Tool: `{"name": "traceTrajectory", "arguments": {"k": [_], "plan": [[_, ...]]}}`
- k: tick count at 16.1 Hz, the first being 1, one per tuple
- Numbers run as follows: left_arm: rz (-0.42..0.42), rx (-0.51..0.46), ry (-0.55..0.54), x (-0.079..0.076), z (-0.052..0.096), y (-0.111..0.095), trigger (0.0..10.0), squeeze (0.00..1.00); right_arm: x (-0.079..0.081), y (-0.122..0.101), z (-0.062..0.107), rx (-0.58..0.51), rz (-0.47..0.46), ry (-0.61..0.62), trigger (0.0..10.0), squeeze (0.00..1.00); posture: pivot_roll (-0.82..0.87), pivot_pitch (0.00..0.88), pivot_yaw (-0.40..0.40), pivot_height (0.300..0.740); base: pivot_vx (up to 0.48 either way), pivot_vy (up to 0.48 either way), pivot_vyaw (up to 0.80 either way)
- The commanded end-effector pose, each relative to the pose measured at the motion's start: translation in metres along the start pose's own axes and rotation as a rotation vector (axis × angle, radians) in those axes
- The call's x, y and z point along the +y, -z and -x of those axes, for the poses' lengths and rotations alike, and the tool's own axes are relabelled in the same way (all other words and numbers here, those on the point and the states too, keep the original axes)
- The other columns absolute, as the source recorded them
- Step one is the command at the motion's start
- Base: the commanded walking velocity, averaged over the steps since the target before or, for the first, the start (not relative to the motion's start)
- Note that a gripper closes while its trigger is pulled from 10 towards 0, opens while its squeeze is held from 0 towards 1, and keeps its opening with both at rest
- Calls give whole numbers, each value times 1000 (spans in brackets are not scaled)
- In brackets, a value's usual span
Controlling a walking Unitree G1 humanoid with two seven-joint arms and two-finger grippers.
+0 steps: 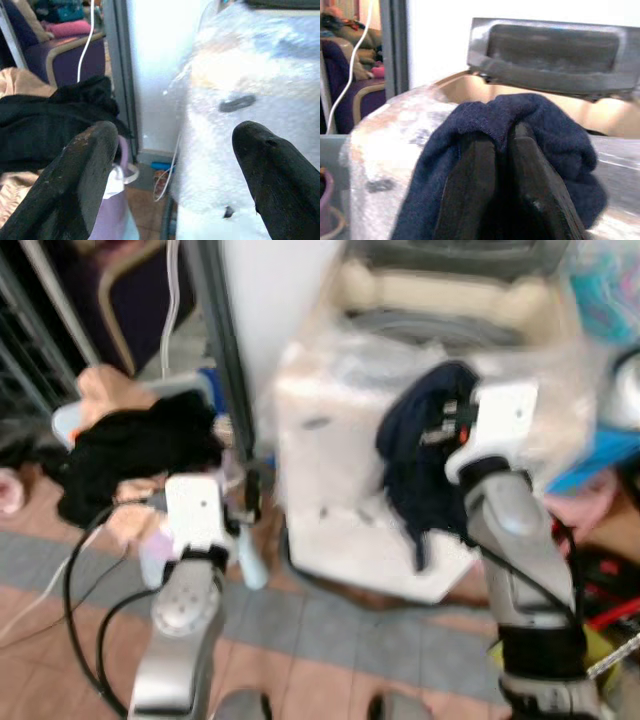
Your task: Clothes washing
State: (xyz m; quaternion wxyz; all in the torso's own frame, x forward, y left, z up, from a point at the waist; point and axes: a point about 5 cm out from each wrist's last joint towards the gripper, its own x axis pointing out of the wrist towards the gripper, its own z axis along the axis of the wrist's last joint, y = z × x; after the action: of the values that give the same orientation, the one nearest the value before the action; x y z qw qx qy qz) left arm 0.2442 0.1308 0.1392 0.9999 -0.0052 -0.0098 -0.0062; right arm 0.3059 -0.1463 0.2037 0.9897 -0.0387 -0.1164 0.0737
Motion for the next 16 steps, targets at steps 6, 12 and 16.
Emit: {"name": "traceTrajectory", "arguments": {"k": [6,12,16], "plan": [[16,0,-64,17,-1,-1,10000,0,17,2,-2,-13,17,-139,10000,0,10,60,25,740,241,0,0],[22,-3,-57,16,-4,-1,10000,0,18,-17,-35,-72,36,-240,10000,0,8,48,22,740,464,0,0],[34,-5,-49,12,-4,1,10000,0,25,-55,-74,-189,74,-286,10000,0,3,45,21,740,469,0,0]]}}
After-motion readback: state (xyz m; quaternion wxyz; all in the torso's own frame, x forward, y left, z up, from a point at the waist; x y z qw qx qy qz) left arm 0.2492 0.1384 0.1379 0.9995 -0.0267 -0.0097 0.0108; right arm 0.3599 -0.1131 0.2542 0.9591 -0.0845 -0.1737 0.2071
